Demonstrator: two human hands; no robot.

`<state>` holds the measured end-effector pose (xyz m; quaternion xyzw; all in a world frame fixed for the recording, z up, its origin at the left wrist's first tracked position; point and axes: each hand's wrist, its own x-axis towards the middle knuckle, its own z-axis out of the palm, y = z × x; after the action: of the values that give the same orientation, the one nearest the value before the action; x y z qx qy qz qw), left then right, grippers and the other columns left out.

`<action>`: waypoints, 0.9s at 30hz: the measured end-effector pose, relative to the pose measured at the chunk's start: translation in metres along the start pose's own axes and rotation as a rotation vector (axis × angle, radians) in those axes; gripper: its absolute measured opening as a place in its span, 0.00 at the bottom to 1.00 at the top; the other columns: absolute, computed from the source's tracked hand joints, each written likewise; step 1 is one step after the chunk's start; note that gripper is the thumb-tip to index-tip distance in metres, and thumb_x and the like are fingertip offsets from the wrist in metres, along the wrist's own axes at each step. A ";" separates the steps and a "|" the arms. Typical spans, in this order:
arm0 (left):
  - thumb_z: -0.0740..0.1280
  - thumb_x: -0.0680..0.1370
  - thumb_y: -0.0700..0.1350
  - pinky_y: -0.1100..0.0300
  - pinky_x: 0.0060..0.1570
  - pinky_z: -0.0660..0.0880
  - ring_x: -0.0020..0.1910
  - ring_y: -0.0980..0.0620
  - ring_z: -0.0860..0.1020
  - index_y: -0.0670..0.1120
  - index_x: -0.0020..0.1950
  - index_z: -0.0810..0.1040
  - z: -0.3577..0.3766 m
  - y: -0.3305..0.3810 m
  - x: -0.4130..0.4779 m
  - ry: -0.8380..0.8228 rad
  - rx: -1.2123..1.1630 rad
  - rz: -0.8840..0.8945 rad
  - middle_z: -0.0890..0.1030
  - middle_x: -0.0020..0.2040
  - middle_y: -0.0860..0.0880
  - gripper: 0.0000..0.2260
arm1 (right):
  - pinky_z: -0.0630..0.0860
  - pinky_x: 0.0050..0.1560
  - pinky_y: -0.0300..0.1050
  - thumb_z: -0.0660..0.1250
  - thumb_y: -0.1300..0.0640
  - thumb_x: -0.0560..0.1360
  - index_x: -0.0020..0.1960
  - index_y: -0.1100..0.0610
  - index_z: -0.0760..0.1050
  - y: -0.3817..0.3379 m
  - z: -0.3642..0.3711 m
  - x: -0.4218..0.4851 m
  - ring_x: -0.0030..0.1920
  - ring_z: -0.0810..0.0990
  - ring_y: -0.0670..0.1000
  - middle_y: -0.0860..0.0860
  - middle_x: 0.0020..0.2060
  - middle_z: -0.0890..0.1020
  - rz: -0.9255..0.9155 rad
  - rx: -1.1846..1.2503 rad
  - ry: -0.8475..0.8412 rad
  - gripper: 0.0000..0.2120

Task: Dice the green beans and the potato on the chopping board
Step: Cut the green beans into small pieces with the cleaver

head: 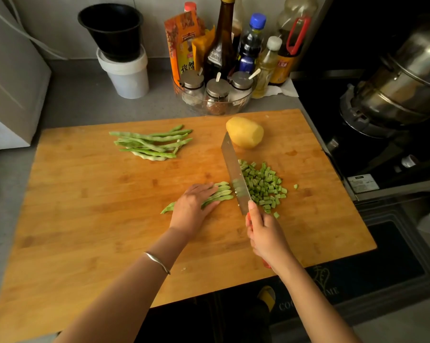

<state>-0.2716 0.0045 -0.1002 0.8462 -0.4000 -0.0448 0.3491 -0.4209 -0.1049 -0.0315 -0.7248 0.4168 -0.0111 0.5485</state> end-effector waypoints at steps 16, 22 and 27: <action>0.75 0.71 0.47 0.59 0.57 0.75 0.57 0.51 0.79 0.45 0.58 0.82 -0.001 0.002 -0.002 0.061 -0.058 -0.007 0.82 0.56 0.49 0.17 | 0.59 0.27 0.42 0.49 0.35 0.79 0.33 0.56 0.66 0.006 0.010 -0.016 0.21 0.62 0.47 0.46 0.21 0.65 0.025 -0.094 -0.008 0.28; 0.74 0.72 0.48 0.57 0.57 0.76 0.58 0.51 0.78 0.45 0.59 0.81 -0.001 0.001 -0.002 0.049 -0.040 -0.002 0.82 0.57 0.48 0.17 | 0.60 0.27 0.44 0.47 0.35 0.80 0.32 0.56 0.66 -0.014 0.021 0.012 0.24 0.64 0.50 0.50 0.25 0.67 0.027 -0.201 0.007 0.29; 0.73 0.72 0.49 0.54 0.55 0.76 0.58 0.49 0.77 0.47 0.57 0.81 -0.004 0.002 -0.001 0.033 -0.012 0.008 0.81 0.58 0.49 0.15 | 0.61 0.29 0.44 0.49 0.36 0.80 0.32 0.55 0.67 -0.001 0.010 0.011 0.24 0.65 0.51 0.47 0.22 0.66 0.028 -0.174 0.047 0.29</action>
<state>-0.2723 0.0065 -0.0960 0.8431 -0.3972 -0.0317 0.3611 -0.4088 -0.1039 -0.0397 -0.7632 0.4393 0.0157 0.4737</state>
